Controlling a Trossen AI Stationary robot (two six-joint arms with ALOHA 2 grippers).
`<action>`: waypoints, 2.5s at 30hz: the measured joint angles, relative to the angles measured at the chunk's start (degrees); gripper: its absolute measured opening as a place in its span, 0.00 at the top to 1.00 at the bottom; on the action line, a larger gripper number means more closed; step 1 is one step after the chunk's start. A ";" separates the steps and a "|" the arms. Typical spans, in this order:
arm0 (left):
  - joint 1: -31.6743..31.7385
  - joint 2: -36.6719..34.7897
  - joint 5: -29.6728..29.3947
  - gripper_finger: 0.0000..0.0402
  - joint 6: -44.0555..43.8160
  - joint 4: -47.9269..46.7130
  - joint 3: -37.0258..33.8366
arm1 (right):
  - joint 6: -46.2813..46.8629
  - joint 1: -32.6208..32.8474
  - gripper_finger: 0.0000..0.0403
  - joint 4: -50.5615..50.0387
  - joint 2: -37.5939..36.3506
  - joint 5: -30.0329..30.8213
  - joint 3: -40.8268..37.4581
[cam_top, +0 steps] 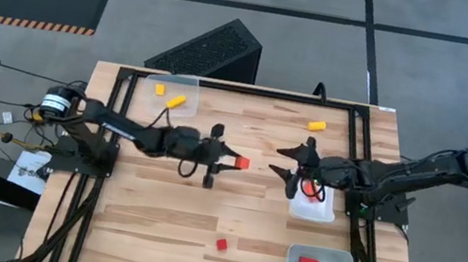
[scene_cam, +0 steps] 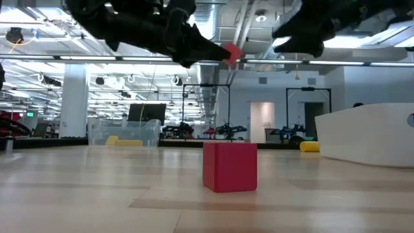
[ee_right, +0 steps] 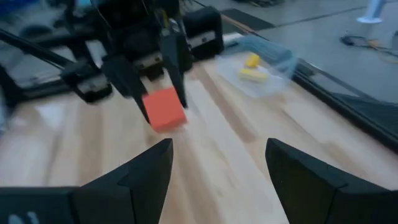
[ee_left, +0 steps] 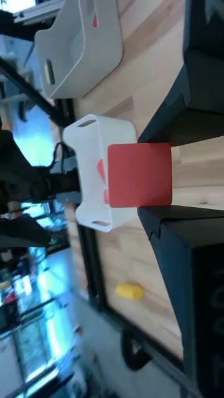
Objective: Sort & place blocks by color
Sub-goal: Put the orange block into the white bin
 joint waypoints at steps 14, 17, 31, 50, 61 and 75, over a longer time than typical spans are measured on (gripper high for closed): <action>-11.45 -0.04 -22.72 0.76 15.67 4.69 -0.76 | 7.39 -5.53 0.30 22.64 11.95 -22.22 -0.07; -11.74 -0.04 -22.97 0.76 15.67 4.68 -0.76 | 10.14 -7.79 0.30 27.00 13.02 -24.07 -2.24; -11.78 0.02 -19.71 0.76 15.91 9.26 -0.74 | 24.08 -14.35 0.30 65.09 28.66 -43.25 -10.16; -11.63 0.61 -17.15 0.76 15.47 12.16 -0.70 | 35.69 -15.62 0.30 86.04 47.84 -55.73 -0.71; -11.63 0.63 -17.28 0.76 15.49 11.30 -0.70 | 35.71 -15.27 0.30 86.15 48.77 -56.12 1.66; -11.65 0.61 -17.68 0.76 15.81 9.47 -0.61 | 36.17 -15.82 0.53 85.68 48.59 -58.69 1.60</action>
